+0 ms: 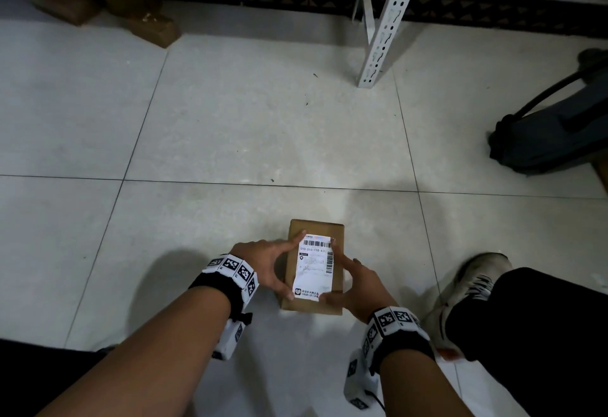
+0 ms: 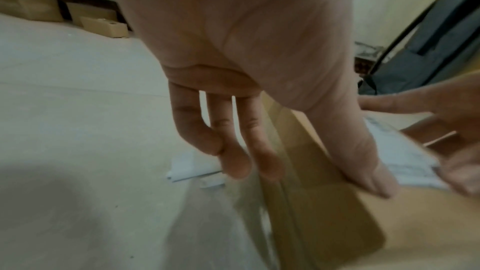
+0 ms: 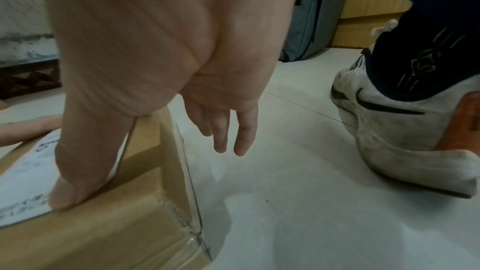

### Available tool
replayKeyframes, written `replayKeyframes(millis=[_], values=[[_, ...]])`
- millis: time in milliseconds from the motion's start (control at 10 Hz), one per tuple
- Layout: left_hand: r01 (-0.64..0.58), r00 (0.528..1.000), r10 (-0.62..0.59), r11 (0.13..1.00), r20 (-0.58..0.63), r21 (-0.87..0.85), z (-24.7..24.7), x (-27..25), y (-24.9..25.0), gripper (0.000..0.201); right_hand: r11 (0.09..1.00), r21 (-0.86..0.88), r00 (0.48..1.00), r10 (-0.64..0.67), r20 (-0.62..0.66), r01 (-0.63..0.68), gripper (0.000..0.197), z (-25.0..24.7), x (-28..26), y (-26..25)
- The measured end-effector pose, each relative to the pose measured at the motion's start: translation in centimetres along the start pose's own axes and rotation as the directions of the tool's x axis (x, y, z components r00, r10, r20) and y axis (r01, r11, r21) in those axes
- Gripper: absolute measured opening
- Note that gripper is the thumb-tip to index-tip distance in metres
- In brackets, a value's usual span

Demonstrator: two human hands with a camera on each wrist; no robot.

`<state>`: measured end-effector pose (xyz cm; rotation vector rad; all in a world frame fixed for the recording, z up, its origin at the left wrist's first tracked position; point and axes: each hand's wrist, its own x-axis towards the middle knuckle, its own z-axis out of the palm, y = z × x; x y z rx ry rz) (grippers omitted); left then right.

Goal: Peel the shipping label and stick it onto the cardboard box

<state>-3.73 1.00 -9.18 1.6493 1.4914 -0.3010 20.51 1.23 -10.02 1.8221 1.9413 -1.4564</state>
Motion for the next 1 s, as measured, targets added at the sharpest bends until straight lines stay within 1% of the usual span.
replayKeyframes(millis=[100, 200, 300, 400, 500, 600, 700, 800, 900, 1000], values=[[0.013, 1.0, -0.013, 1.0, 0.004, 0.013, 0.0, 0.0, 0.2, 0.134, 0.999, -0.036, 1.0, 0.007, 0.006, -0.007, 0.111, -0.3, 0.5, 0.2], [0.048, 0.999, -0.048, 0.999, 0.001, 0.025, 0.0, 0.0, 0.5, 0.133, 1.0, 0.027, 0.999, 0.002, 0.036, -0.003, 0.113, -0.1, 1.0, 0.3], [0.07, 0.998, -0.07, 0.997, -0.005, 0.027, 0.1, -0.1, 0.8, 0.132, 0.999, 0.04, 0.998, 0.005, 0.066, -0.008, 0.114, -0.2, 1.1, 0.3], [0.076, 0.997, -0.076, 0.997, 0.015, -0.018, 0.1, -0.1, 0.8, 0.13, 1.0, 0.011, 0.996, 0.023, 0.09, -0.025, 0.111, -0.7, 1.1, 0.3], [0.08, 0.996, -0.078, 0.996, 0.035, -0.044, -0.1, -0.3, 0.9, 0.13, 0.999, 0.0, 0.996, 0.039, 0.074, -0.039, 0.112, -0.6, 1.3, 0.3], [0.08, 0.997, -0.081, 0.996, 0.015, 0.027, -0.4, -0.6, 1.4, 0.133, 0.999, 0.005, 0.997, 0.041, 0.068, -0.041, 0.112, -0.4, 1.6, 0.0], [0.083, 0.997, -0.082, 0.986, -0.012, 0.145, -1.0, -0.8, 2.1, 0.133, 0.999, -0.007, 0.998, 0.046, 0.045, -0.045, 0.11, -0.7, 1.3, -0.5], [0.088, 0.996, -0.083, 0.973, -0.034, 0.213, -1.7, -1.4, 2.9, 0.132, 1.0, -0.017, 1.0, 0.014, 0.013, -0.014, 0.108, -1.0, 0.7, -1.4], [0.116, 0.993, -0.107, 0.967, -0.051, 0.227, -2.6, -2.8, 2.9, 0.134, 1.0, 0.007, 0.998, 0.0, -0.069, 0.001, 0.109, -1.2, -0.4, -2.6], [0.115, 0.992, -0.105, 0.983, -0.074, 0.146, -4.4, -3.9, 3.2, 0.131, 0.99, 0.138, 0.981, -0.012, -0.193, 0.039, 0.11, -3.1, -1.0, -4.1]])
